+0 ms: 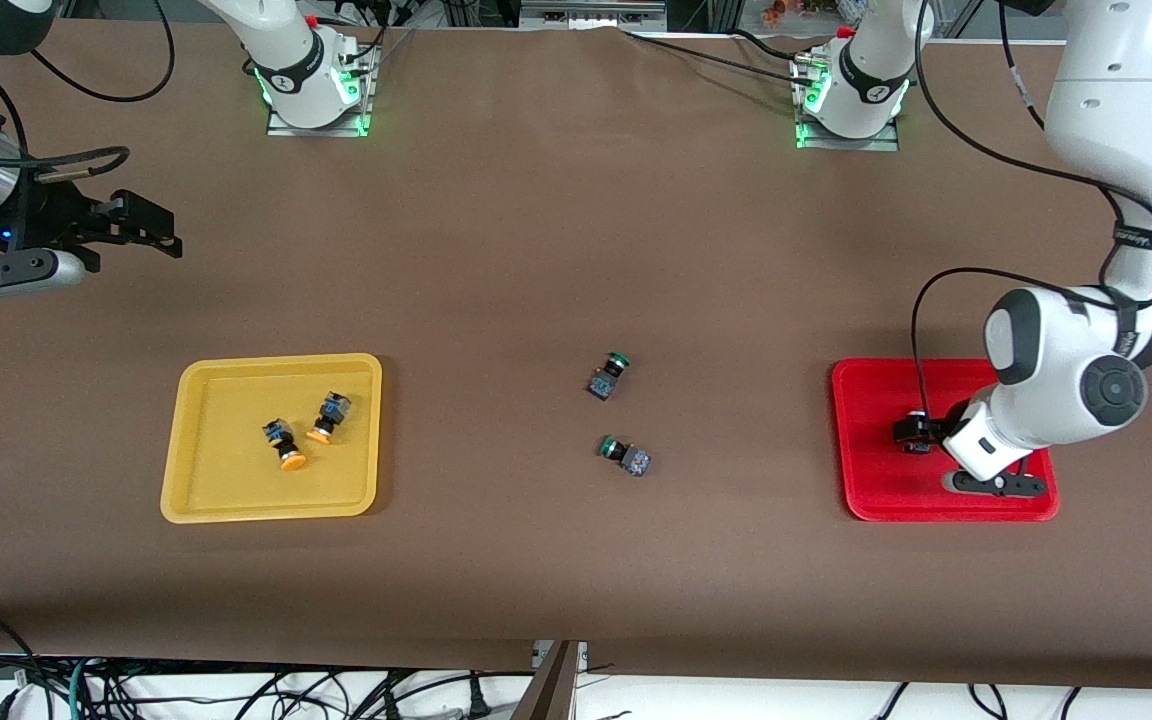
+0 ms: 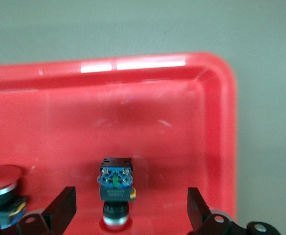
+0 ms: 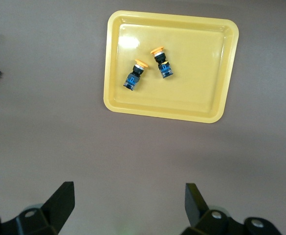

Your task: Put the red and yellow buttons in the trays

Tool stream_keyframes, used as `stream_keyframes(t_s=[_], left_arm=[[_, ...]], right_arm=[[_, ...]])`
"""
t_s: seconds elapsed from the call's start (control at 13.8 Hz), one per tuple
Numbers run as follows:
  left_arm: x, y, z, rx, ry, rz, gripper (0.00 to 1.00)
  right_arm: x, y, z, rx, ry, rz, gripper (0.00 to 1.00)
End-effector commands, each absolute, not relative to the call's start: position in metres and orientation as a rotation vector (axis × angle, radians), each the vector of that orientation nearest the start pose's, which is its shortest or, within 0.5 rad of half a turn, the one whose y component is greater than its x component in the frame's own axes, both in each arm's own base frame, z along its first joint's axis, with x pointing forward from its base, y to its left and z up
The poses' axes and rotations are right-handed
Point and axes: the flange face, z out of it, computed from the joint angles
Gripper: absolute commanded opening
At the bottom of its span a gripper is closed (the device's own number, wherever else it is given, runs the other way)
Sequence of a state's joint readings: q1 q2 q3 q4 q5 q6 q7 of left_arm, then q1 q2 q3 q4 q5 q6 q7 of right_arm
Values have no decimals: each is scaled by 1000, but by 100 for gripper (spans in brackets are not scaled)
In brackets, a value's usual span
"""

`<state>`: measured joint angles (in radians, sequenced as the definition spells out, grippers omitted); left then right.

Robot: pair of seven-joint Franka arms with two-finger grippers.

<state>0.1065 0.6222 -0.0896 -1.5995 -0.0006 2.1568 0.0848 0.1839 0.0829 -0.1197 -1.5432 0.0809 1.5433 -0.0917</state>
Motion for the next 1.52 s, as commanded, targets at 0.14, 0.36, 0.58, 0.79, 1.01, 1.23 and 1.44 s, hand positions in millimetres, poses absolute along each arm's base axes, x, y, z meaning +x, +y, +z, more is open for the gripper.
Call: stream_keyframes(t_s=[0.14, 0.36, 0.58, 0.79, 1.01, 1.23, 1.44], left_arm=[[708, 2, 337, -3204, 139, 135, 100], [711, -4, 385, -3202, 163, 222, 100], [710, -18, 425, -3189, 204, 265, 100], [705, -17, 471, -3188, 207, 206, 100], [689, -15, 532, -3177, 204, 75, 100], [658, -13, 582, -3158, 196, -9, 100], [622, -1, 604, -3142, 149, 11, 100]], right_arm=[[575, 45, 594, -3087, -229, 93, 100], [582, 49, 594, -3080, -252, 81, 100], [585, 47, 603, -3083, -248, 33, 100], [590, 47, 606, -3081, -227, -26, 100], [589, 54, 605, -3085, -245, -23, 100], [591, 53, 601, -3086, -242, -13, 100], [591, 51, 598, -3089, -238, 1, 100]])
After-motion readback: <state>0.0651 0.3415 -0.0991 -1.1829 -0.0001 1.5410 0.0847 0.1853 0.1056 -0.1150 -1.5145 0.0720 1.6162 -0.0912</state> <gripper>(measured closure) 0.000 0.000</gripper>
